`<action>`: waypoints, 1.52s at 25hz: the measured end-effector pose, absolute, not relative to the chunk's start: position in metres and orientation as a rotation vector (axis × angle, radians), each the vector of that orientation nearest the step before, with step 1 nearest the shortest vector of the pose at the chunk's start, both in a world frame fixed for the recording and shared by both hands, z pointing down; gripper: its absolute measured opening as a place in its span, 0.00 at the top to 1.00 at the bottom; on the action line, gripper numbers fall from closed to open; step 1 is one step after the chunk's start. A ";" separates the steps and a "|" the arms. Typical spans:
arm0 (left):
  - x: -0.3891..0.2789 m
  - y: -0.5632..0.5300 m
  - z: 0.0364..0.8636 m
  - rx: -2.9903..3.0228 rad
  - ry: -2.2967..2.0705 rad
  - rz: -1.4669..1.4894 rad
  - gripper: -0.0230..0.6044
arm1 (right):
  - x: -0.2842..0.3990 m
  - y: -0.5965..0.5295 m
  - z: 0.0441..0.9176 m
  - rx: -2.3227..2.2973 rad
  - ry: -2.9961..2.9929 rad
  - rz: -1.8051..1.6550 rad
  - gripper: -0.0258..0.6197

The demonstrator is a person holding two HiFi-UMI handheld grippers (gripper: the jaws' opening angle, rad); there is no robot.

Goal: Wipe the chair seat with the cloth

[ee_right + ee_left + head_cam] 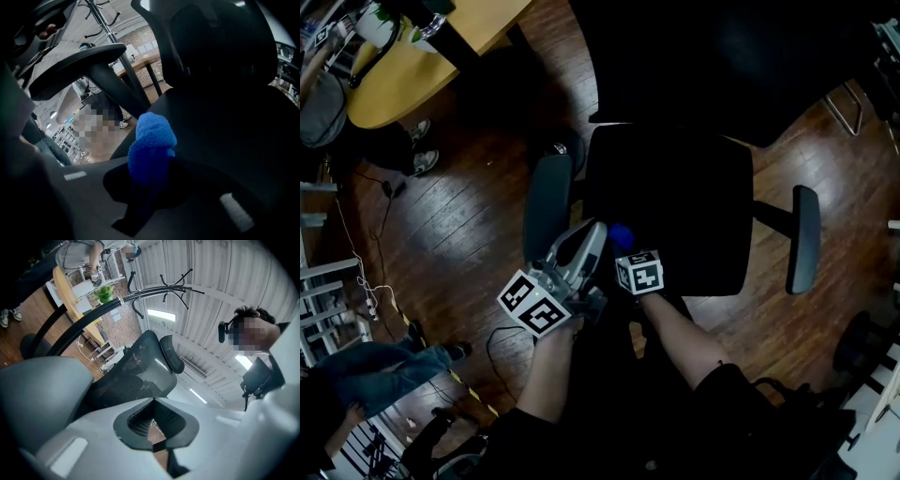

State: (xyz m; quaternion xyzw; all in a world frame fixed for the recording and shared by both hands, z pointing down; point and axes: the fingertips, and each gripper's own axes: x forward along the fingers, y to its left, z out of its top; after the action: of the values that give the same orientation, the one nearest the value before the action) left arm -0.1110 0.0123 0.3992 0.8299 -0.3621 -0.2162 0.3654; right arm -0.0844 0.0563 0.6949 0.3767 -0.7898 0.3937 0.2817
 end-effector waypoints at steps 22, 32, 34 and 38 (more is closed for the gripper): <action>0.009 0.011 0.398 2.217 -0.641 -0.455 0.97 | 0.208 0.059 0.702 1.487 -1.785 1.063 0.90; 0.002 0.009 0.402 2.207 -0.679 -0.465 0.97 | 0.205 0.043 0.696 1.528 -1.811 1.079 0.90; -0.008 0.005 0.404 2.195 -0.710 -0.479 0.98 | 0.185 0.014 0.688 1.494 -1.869 1.052 0.90; -0.028 -0.005 0.402 2.168 -0.763 -0.506 0.97 | 0.129 -0.059 0.661 1.401 -2.002 0.975 0.90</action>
State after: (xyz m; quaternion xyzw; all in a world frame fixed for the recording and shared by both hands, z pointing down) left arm -0.0284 -0.0047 0.4023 0.8505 -0.2996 -0.1985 0.3841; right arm 0.1294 -0.0593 0.6610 0.5154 -0.7362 0.3587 0.2526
